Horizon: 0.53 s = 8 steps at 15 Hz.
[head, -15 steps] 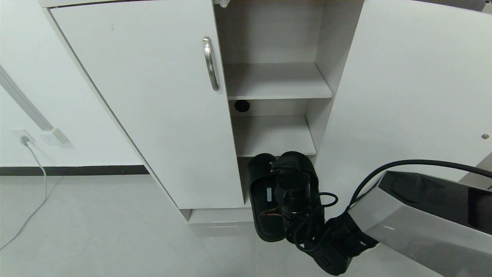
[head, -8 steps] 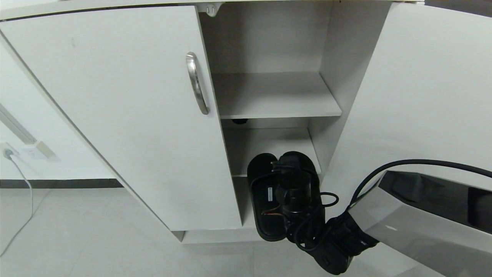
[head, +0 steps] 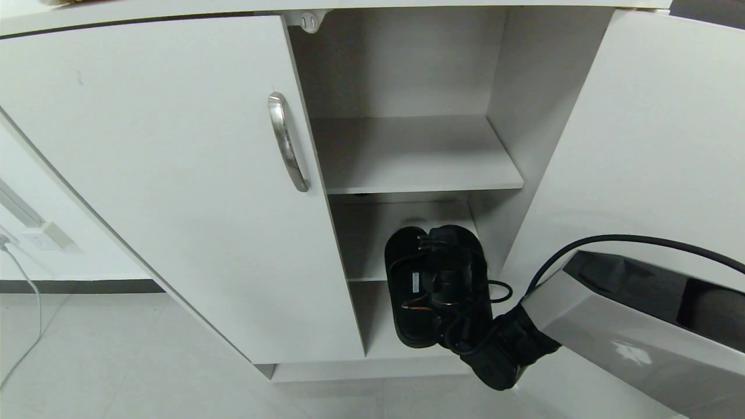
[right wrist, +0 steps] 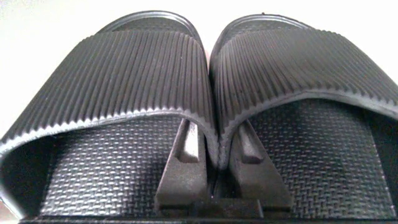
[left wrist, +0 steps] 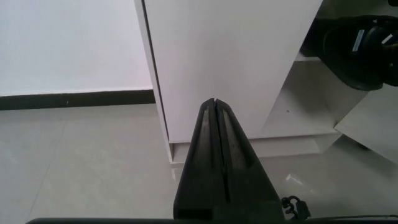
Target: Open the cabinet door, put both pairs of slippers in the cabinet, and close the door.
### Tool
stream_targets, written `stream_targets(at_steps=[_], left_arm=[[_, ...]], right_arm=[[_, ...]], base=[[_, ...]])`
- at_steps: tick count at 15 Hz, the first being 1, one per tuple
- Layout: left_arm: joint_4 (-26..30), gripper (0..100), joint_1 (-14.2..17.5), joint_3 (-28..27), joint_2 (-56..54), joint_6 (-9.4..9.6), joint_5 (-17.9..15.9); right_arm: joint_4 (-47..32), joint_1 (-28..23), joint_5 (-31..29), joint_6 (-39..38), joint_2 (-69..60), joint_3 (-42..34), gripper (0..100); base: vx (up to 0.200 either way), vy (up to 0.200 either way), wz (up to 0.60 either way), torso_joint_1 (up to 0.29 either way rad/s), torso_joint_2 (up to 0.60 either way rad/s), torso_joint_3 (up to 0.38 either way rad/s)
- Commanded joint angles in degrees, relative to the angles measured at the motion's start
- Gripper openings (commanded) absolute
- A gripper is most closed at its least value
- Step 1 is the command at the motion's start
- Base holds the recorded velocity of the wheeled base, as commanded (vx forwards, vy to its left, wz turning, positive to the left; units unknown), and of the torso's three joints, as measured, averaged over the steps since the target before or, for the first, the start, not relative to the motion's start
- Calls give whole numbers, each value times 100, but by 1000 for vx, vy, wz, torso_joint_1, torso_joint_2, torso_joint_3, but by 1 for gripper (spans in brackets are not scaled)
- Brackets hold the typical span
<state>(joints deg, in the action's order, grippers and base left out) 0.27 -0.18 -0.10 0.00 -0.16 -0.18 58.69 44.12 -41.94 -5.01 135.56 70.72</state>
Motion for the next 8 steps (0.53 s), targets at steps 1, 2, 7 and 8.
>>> stream_targets(at_steps=[1, 2, 7, 8], left_arm=[[0, 0, 1, 1, 9, -2, 1], [0, 0, 1, 1, 9, -2, 1], [0, 0, 1, 1, 9, -11, 9], [0, 0, 1, 1, 9, -19, 18]], right_arm=[[-182, -202, 19, 0, 287, 513, 0], [-314, -246, 28, 0, 366, 759, 0], [-1237, -307, 177, 18, 867, 2280, 0], [-1369, -360, 203, 44, 955, 2543, 0]], base=[[0, 0, 0, 0, 0, 0], [0, 0, 0, 0, 0, 0], [0, 0, 0, 0, 0, 0], [0, 0, 0, 0, 0, 0]])
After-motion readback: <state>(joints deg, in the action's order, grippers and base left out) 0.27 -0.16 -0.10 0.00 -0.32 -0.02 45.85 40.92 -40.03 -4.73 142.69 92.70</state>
